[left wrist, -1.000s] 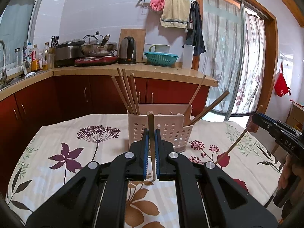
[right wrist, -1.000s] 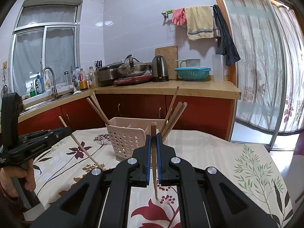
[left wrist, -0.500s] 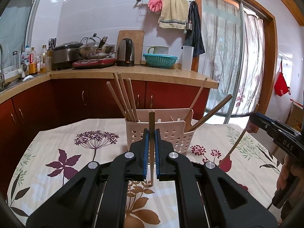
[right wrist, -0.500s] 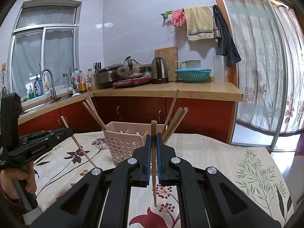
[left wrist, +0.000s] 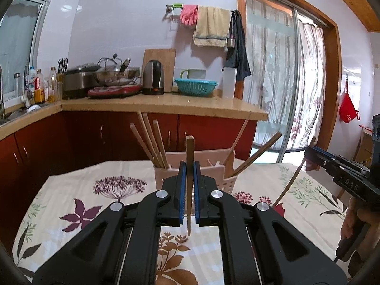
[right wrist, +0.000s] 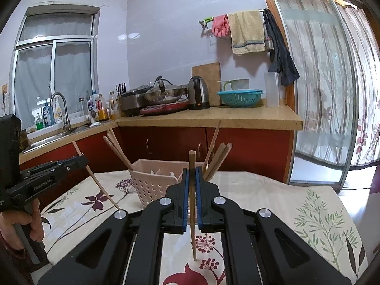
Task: Organize utensils
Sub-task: 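Lift both held chopsticks and carry them above the beige holder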
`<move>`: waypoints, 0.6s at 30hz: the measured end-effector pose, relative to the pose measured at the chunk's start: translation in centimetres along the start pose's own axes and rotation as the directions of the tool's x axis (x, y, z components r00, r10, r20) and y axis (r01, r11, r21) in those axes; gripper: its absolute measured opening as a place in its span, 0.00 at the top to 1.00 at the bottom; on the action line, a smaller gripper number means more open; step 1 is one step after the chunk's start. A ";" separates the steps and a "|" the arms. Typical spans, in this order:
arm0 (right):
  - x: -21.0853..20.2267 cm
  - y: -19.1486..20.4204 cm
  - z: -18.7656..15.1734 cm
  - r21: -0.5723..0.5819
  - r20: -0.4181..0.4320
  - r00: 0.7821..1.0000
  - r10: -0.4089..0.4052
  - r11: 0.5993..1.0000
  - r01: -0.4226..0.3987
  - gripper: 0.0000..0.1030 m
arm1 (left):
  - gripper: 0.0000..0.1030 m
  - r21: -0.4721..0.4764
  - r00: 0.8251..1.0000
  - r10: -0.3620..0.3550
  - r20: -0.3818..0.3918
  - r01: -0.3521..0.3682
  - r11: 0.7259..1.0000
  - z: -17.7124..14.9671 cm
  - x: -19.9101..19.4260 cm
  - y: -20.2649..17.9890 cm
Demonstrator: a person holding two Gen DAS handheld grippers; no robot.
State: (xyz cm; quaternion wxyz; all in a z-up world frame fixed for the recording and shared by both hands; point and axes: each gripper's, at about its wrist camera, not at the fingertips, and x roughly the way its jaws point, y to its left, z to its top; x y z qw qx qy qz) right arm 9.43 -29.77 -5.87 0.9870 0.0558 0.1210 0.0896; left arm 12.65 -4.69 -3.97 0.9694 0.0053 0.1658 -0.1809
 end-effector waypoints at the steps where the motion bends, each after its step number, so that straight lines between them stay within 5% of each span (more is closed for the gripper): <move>1: -0.2 0.1 0.2 0.001 0.005 1.000 0.004 1.000 -0.004 0.94 | 0.94 0.003 1.000 -0.003 0.009 0.003 1.000 0.3 -0.3 -0.1; 18: -1.4 2.0 7.5 -0.065 0.200 0.977 0.068 0.996 -0.056 0.94 | 0.94 0.067 0.980 -0.018 0.196 0.005 0.998 7.4 -2.4 -0.9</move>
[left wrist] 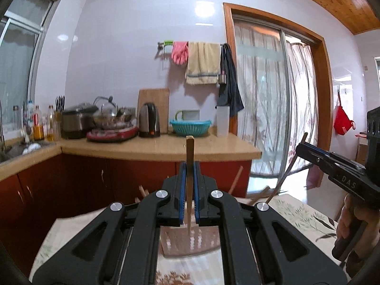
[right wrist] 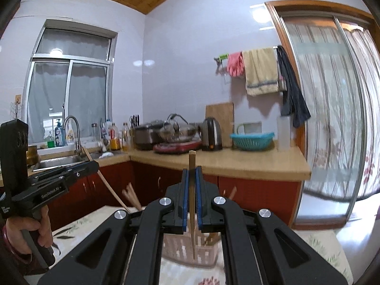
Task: Organize utensils
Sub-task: 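Lift both held chopsticks and carry them above the beige holder, then open both tools to drop the chopsticks into the holder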
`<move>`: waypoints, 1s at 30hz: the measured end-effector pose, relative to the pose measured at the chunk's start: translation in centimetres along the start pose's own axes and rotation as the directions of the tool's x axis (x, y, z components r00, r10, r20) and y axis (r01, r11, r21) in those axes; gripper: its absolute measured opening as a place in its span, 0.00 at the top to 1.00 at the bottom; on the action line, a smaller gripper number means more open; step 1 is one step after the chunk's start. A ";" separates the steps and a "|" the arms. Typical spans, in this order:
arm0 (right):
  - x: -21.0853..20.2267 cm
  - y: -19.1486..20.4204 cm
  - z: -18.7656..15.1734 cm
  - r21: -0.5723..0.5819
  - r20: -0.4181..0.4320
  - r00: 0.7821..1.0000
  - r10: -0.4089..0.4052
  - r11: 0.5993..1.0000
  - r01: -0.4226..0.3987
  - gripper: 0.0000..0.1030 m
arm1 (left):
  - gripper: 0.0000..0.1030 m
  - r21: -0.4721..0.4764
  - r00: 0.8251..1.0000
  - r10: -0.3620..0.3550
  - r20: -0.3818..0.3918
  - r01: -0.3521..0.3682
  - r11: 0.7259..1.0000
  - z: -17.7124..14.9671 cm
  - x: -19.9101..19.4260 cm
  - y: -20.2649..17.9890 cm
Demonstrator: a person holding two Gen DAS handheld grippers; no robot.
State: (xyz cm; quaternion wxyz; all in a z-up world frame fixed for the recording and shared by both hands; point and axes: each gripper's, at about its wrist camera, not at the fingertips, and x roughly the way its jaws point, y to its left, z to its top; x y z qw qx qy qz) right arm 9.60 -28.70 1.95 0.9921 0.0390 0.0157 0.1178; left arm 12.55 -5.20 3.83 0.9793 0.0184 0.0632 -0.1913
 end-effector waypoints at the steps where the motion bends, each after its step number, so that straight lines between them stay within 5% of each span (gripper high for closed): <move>1: 0.5 -0.1 0.5 -0.004 0.014 1.000 -0.002 1.000 0.002 0.94 | 0.94 0.000 1.000 0.001 0.004 -0.001 1.000 0.3 0.6 0.1; 11: 5.1 -0.5 1.6 -0.023 0.038 0.999 -0.022 0.999 0.023 0.94 | 0.94 -0.004 0.999 0.027 0.040 -0.027 1.000 1.8 4.3 0.8; 24: 8.9 -1.3 -3.2 0.007 -0.079 0.996 -0.031 0.999 0.032 0.94 | 0.94 0.001 0.995 0.046 -0.088 -0.046 0.999 -4.0 8.6 1.1; 30: 10.6 -1.8 -5.8 0.043 -0.165 0.986 -0.024 0.999 0.031 0.94 | 0.94 -0.073 0.983 0.029 -0.183 -0.043 0.996 -7.1 10.9 2.5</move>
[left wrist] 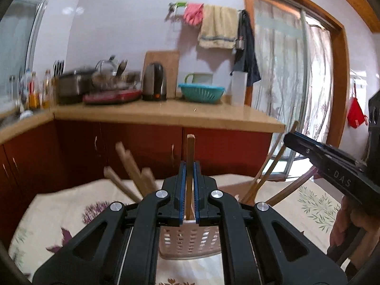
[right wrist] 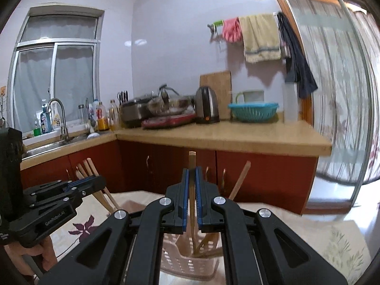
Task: Organize utensils
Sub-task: 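Open both tools to drop the chopsticks into the holder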
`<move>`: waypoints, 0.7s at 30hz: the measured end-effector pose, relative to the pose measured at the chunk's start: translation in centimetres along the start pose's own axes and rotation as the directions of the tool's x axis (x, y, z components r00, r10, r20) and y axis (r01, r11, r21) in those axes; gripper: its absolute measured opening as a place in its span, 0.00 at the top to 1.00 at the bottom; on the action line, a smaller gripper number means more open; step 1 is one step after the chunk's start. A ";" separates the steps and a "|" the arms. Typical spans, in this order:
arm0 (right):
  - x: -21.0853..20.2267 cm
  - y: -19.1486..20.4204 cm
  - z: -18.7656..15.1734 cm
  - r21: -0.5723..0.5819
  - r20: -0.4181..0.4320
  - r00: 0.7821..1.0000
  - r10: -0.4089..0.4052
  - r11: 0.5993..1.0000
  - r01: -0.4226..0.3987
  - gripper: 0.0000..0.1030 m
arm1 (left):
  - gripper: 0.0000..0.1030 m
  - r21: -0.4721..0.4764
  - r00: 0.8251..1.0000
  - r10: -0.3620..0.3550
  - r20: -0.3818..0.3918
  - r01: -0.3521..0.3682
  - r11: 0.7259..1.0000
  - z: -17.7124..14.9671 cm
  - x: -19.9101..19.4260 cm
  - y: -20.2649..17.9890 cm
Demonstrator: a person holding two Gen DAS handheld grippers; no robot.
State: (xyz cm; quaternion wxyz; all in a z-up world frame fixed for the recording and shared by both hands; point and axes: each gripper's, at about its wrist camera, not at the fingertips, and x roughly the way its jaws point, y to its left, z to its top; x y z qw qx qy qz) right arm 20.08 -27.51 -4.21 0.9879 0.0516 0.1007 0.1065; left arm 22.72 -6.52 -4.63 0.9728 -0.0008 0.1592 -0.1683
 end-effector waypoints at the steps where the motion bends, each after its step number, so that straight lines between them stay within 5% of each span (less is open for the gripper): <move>1: 0.3 -0.1 -0.1 0.005 -0.011 1.000 0.001 1.000 -0.001 0.94 | 0.94 -0.005 1.000 0.008 -0.008 -0.008 1.000 -0.3 0.3 0.2; 7: 0.8 -0.2 -0.3 0.006 -0.035 0.999 -0.008 1.000 0.008 0.91 | 0.69 -0.029 1.000 0.022 -0.012 -0.023 0.999 -0.9 0.5 0.8; 10: 0.6 -0.1 -0.2 0.004 -0.029 0.999 -0.015 1.000 0.015 0.72 | 0.62 -0.018 1.000 0.016 -0.012 -0.017 1.000 -0.8 0.5 0.6; 13: 0.2 0.1 -0.2 0.008 -0.026 1.000 -0.016 1.000 0.016 0.63 | 0.40 -0.002 1.000 0.031 0.007 -0.031 1.000 -0.6 0.1 0.2; 21: -1.5 0.5 0.9 0.002 0.009 0.999 -0.038 0.999 0.038 0.45 | 0.23 0.028 0.998 0.034 0.055 -0.036 0.999 0.6 -1.8 -0.7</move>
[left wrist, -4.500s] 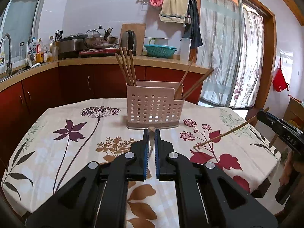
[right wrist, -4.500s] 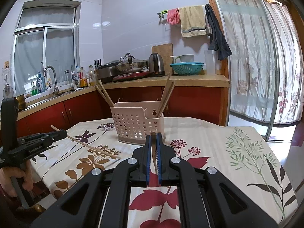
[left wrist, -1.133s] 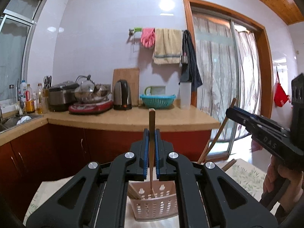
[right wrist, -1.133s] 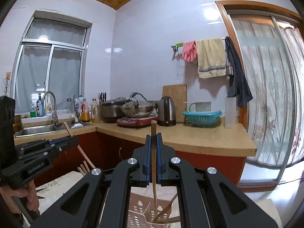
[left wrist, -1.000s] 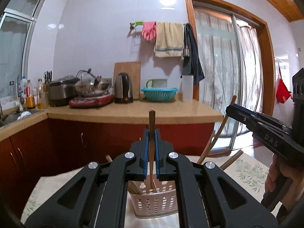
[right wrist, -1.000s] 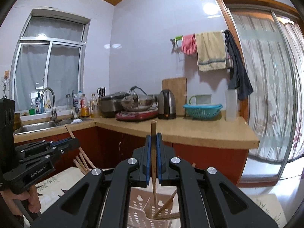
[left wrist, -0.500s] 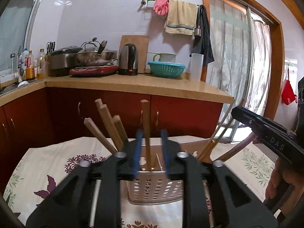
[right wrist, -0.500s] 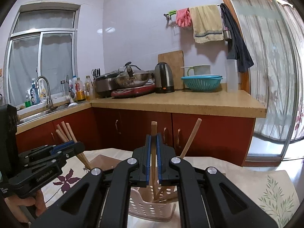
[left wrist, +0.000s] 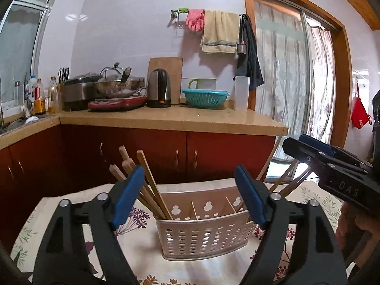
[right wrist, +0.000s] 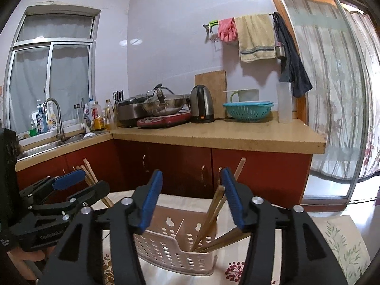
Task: Organize utensils
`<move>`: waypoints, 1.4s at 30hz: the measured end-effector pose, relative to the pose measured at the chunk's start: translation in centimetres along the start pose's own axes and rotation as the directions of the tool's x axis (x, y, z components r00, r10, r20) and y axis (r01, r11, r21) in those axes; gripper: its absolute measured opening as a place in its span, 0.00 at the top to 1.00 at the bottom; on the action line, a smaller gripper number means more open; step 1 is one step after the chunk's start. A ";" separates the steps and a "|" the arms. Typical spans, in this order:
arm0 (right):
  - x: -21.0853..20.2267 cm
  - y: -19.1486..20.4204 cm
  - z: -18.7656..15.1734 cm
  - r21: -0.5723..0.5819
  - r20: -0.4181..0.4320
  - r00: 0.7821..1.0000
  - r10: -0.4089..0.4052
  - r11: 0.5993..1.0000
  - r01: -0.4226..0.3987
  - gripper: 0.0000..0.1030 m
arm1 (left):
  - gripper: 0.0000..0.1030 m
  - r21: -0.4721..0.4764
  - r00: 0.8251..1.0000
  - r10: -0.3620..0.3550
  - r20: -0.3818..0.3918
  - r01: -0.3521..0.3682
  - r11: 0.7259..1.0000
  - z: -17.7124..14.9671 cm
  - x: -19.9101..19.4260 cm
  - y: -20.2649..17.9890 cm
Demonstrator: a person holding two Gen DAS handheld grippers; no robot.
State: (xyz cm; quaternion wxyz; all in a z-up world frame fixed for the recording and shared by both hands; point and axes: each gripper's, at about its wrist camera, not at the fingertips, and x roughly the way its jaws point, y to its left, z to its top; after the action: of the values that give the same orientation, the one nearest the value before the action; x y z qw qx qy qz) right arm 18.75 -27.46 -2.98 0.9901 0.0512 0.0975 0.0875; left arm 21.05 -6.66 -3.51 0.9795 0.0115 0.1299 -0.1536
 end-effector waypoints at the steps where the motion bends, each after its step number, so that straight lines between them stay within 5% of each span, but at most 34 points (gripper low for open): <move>1: -0.4 0.0 0.2 0.005 0.008 1.000 -0.005 1.000 0.005 0.44 | 0.23 0.004 1.000 0.007 0.008 -0.007 1.000 0.2 -0.2 -0.1; 13: -4.1 0.8 0.9 0.001 0.031 0.995 -0.095 0.995 0.095 0.19 | 0.10 0.000 0.992 0.109 0.057 -0.109 0.994 0.9 -5.2 0.0; 42: -15.2 4.1 -1.6 0.002 0.019 0.988 -0.150 0.989 0.150 0.17 | 0.04 -0.055 0.978 0.208 0.034 -0.206 0.977 -2.1 -18.2 -1.6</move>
State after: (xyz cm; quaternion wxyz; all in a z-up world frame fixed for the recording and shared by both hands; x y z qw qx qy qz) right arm 3.10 -26.06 -1.24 0.9947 0.0450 0.0917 0.0120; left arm 3.33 -2.68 -0.83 0.9925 -0.0030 0.1127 -0.0477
